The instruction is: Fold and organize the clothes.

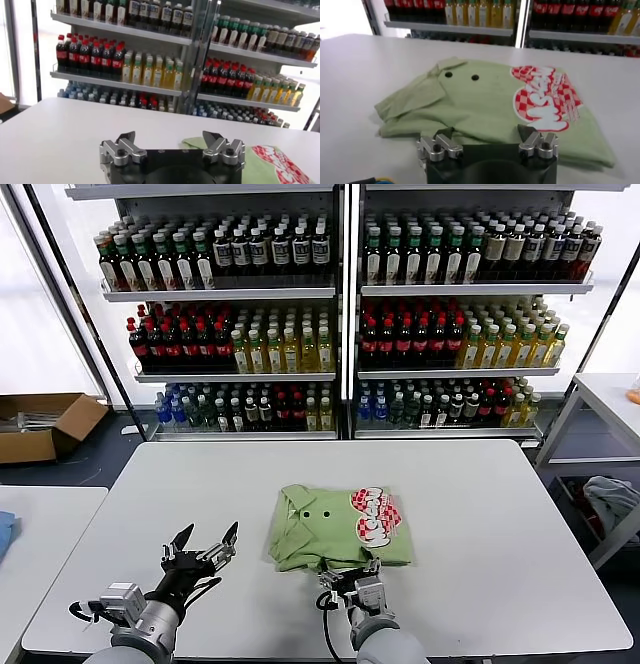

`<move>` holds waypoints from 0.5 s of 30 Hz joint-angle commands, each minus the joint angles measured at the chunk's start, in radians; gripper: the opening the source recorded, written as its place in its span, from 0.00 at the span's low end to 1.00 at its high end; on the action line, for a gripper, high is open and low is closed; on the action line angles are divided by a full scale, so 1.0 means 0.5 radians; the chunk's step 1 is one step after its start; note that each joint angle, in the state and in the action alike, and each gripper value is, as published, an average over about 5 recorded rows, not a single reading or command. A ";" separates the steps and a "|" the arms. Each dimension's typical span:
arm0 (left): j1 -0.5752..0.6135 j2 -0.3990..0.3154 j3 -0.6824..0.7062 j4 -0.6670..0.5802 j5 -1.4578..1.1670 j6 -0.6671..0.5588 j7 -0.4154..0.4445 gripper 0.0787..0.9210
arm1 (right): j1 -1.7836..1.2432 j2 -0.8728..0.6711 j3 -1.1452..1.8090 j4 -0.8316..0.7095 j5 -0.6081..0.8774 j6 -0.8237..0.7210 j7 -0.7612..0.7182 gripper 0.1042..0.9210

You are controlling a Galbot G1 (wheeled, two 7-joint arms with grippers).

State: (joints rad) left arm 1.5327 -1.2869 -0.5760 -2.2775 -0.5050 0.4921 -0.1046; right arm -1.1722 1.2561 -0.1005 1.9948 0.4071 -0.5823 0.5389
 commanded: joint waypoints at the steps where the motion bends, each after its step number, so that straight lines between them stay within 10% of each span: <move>1: -0.018 -0.019 0.024 -0.003 0.006 0.004 -0.004 0.88 | -0.144 -0.146 0.350 0.651 -0.031 0.003 -0.012 0.88; 15: -0.026 -0.129 0.097 0.010 0.306 -0.189 -0.065 0.88 | -0.260 -0.164 1.032 0.420 0.116 0.054 -0.052 0.88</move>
State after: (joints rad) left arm 1.5160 -1.3268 -0.5375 -2.2727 -0.4614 0.4643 -0.1176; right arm -1.2518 1.1906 0.1859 2.2058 0.4321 -0.5692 0.5229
